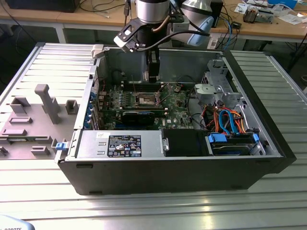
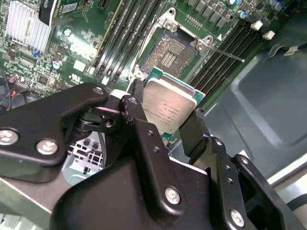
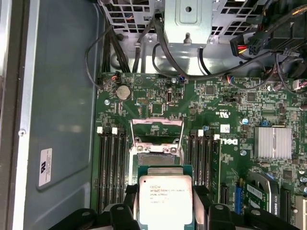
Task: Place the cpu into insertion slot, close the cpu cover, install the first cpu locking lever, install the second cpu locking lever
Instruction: 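Place the cpu into insertion slot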
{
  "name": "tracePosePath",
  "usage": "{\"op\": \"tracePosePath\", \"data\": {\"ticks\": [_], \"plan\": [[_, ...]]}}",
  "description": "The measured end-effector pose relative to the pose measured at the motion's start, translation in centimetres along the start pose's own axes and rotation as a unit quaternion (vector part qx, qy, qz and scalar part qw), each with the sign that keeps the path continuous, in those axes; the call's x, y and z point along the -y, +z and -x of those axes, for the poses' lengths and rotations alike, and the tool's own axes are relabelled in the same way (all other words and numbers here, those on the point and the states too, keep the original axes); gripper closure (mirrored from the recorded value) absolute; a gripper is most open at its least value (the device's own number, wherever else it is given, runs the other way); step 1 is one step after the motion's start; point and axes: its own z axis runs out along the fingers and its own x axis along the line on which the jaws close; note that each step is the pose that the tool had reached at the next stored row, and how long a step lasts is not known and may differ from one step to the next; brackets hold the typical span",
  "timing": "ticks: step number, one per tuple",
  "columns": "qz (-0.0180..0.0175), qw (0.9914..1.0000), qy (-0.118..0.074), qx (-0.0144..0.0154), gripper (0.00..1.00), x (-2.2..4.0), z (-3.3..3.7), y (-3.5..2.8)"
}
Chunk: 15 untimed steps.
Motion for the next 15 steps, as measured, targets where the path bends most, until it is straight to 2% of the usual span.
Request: {"op": "tracePosePath", "data": {"ticks": [3,6,7,13,15], "plan": [[0.0008,1.00000,0.000,0.0000,0.46,0.16,0.00,0.55],[0.0069,0.99998,0.000,0.0003,0.46,0.43,0.00,0.85],[0.0079,0.99997,0.000,0.0003,0.46,0.48,0.00,0.95],[0.0082,0.99989,0.013,0.0012,0.46,0.57,-0.07,1.74],[0.0086,0.99988,0.013,0.0011,0.46,0.74,-0.09,2.36]]}}
